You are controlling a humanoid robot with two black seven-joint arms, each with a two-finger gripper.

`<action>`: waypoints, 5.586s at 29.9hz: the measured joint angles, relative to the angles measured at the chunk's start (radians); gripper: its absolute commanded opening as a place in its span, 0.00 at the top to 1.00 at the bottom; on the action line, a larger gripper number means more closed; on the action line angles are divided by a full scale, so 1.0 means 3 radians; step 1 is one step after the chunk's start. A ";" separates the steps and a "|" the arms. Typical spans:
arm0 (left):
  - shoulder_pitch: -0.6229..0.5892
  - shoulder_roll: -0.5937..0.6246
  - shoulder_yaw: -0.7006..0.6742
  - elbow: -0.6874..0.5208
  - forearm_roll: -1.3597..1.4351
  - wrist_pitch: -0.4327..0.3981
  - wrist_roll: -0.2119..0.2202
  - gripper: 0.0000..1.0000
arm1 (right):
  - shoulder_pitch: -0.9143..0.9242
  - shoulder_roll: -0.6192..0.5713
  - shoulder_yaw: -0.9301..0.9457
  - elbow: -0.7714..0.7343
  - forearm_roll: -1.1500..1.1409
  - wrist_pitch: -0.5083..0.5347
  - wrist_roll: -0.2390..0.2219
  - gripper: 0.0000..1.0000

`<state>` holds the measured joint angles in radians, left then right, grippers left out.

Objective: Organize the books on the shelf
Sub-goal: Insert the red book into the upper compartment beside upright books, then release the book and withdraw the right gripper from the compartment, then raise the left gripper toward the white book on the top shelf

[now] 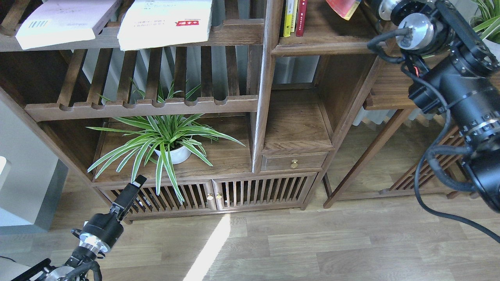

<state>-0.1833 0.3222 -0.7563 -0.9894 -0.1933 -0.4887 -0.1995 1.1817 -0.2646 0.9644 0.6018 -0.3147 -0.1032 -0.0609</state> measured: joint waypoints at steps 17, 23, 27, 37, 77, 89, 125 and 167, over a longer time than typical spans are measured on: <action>0.0010 0.0000 -0.0005 0.0000 0.0000 0.0000 0.0000 0.01 | 0.0065 0.0299 -0.0004 -0.0230 -0.0005 -0.0022 0.0038 0.93; 0.0044 0.0000 -0.0005 0.0000 0.0000 0.0000 0.0000 0.01 | 0.0126 0.0370 -0.0025 -0.0330 -0.0005 -0.0026 0.0053 0.92; 0.0061 0.0000 -0.0005 0.0000 0.0000 0.0000 0.0000 0.01 | 0.0186 0.0416 -0.0032 -0.0445 -0.0005 -0.0026 0.0090 0.89; 0.0065 -0.0002 0.0000 0.0000 0.0000 0.0000 -0.0001 0.01 | 0.0220 0.0466 -0.0090 -0.0592 -0.0005 -0.0024 0.0197 0.85; 0.0071 0.0000 -0.0010 0.0005 0.0000 0.0000 -0.0042 0.01 | 0.0324 0.0486 -0.0118 -0.0025 -0.0004 -0.0543 0.0234 0.49; 0.0070 -0.0003 -0.0010 0.0005 0.0000 0.0000 -0.0041 0.01 | 0.0267 0.0377 -0.0120 0.0237 -0.0004 -0.0577 0.0239 0.49; -0.0343 -0.0228 -0.0290 -0.0057 -0.0020 0.0000 -0.0033 0.01 | -0.0717 -0.0014 0.0773 0.2081 0.0034 -0.1118 0.0222 0.01; -0.1602 -0.0981 -0.0548 -0.0281 -0.0294 0.0000 0.0010 0.02 | -0.2803 0.0110 0.1638 0.2291 0.0158 0.1973 0.0208 0.02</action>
<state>-0.6639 0.0277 -0.9207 -1.0738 -0.2816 -0.4887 -0.1964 0.3407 -0.2316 1.4559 1.2891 -0.2673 0.4887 0.0015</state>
